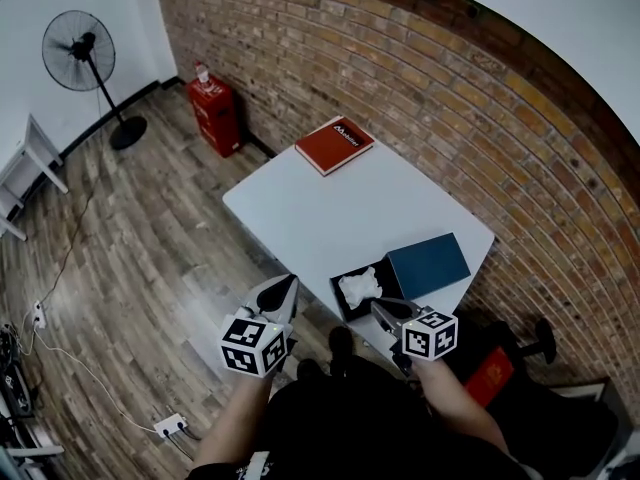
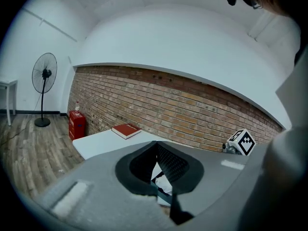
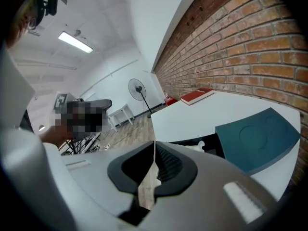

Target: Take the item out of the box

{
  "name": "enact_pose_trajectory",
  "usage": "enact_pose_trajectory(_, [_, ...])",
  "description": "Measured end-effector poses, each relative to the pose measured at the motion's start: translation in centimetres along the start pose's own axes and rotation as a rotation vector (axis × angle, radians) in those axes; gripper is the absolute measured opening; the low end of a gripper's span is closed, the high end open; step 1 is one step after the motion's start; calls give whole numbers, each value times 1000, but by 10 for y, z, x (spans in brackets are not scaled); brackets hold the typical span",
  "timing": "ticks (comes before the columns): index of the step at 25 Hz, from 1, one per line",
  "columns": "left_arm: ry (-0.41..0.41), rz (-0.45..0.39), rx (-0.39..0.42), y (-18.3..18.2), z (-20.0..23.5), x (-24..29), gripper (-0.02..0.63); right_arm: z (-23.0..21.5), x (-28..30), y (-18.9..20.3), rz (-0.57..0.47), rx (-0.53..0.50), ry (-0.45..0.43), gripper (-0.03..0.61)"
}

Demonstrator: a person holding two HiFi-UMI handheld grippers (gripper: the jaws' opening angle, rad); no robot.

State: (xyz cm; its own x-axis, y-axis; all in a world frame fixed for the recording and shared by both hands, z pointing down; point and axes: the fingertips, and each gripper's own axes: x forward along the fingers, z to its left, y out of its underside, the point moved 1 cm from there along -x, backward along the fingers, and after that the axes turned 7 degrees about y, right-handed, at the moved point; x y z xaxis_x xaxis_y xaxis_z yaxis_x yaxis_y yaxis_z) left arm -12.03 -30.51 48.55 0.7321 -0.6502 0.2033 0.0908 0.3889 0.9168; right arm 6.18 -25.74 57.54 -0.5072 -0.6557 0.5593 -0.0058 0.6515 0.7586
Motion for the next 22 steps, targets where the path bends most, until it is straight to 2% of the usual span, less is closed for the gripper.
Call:
enact_pose_trajectory(9, [31,50,-1,7,8,39,5,-47,44,19,124,30,86,60])
enact_pose_trajectory(15, [59,113,-29,29,12,64,5,-64,68,38,221,-34,134,118])
enact_pose_trajectory(19, [79,124,-58,40,12,74,5,-72,74,49,270,-57,160,138])
enact_pose_trajectory(22, [94,134,-70,45,12,80,5,-80,79,52,300,-58,199,180])
